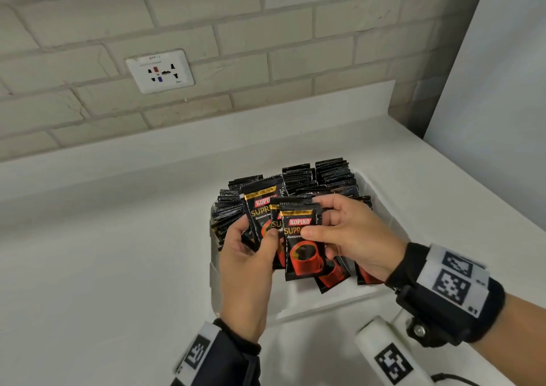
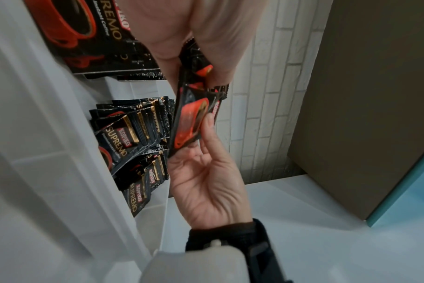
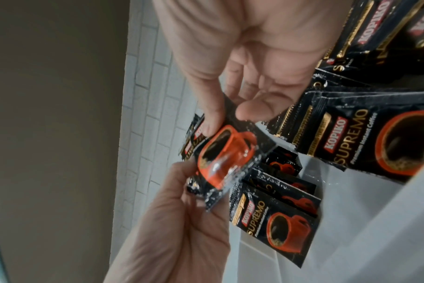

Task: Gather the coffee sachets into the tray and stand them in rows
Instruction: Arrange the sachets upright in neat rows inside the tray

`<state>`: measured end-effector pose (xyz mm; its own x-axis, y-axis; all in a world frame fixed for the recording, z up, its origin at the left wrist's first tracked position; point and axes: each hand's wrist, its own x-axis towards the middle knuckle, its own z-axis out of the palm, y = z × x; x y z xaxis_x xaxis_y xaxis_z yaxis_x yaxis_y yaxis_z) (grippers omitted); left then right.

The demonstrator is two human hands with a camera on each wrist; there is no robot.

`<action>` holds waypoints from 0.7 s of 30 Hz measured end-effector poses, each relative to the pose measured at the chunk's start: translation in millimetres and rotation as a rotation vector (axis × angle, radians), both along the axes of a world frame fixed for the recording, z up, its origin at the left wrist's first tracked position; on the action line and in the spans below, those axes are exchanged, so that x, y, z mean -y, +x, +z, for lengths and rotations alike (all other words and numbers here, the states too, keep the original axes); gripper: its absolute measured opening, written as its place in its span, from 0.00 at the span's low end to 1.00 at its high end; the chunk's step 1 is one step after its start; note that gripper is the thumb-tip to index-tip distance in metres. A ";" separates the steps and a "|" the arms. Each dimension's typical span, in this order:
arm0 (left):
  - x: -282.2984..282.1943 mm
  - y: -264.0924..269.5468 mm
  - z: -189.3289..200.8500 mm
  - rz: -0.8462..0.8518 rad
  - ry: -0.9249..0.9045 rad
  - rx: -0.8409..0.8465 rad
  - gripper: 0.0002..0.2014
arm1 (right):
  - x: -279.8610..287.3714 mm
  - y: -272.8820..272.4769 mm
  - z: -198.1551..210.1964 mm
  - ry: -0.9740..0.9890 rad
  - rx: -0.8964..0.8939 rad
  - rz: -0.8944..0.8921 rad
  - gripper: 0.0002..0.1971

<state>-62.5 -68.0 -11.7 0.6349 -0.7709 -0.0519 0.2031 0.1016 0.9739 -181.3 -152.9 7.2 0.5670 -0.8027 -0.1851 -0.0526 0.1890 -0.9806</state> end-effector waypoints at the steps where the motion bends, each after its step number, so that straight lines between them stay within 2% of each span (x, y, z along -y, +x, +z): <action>1: -0.4 1.2 -0.2 0.011 0.003 -0.004 0.14 | 1.2 -2.3 0.8 0.004 0.008 -0.004 0.17; 6: -2.8 6.0 1.3 -0.028 -0.012 -0.045 0.14 | 4.5 -6.7 7.3 0.045 0.057 0.015 0.12; 9: -4.7 3.1 1.1 -0.085 -0.039 -0.040 0.14 | 3.0 -1.3 9.6 -0.037 -0.009 0.086 0.13; 13: -7.9 5.4 1.1 -0.111 -0.071 -0.070 0.13 | 4.0 1.5 12.1 -0.146 -0.100 0.082 0.11; 15: -10.0 9.1 3.4 -0.107 -0.089 -0.069 0.16 | 4.3 2.6 17.0 -0.191 -0.142 0.116 0.10; 19: -13.5 29.7 13.3 0.011 -0.172 -0.060 0.08 | 5.2 11.8 36.1 -0.290 -0.255 0.290 0.10; 21: -17.2 47.3 20.3 0.100 -0.232 -0.065 0.07 | 7.8 20.7 45.3 -0.376 -0.328 0.386 0.11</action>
